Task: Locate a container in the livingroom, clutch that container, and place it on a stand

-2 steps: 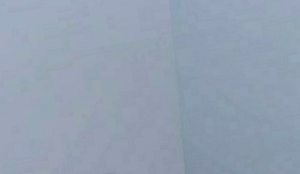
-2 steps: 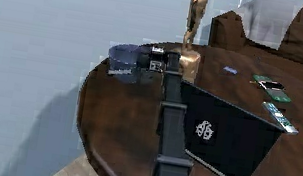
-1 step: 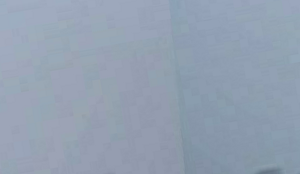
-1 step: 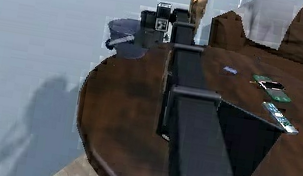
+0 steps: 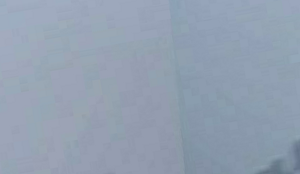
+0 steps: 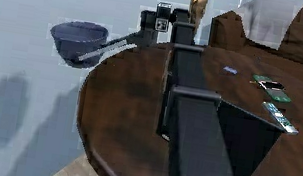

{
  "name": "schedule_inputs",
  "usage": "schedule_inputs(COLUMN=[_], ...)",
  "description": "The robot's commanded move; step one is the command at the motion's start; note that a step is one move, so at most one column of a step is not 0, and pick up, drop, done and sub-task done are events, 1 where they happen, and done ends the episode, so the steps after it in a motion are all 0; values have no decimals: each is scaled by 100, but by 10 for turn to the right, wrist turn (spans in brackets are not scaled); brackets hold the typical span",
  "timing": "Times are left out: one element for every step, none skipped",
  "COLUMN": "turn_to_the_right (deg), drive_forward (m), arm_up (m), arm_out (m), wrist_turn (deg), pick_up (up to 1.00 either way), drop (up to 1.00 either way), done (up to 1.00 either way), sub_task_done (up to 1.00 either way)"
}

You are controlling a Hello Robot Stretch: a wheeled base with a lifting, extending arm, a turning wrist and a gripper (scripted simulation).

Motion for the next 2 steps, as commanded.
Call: schedule_inputs(turn_to_the_right=[0,0], drive_forward=[0,0], arm_up=[0,0], arm_out=[0,0], wrist_turn=[-450,-90], pick_up=[0,0], drop=[0,0], done=[0,0], sub_task_done=[0,0])
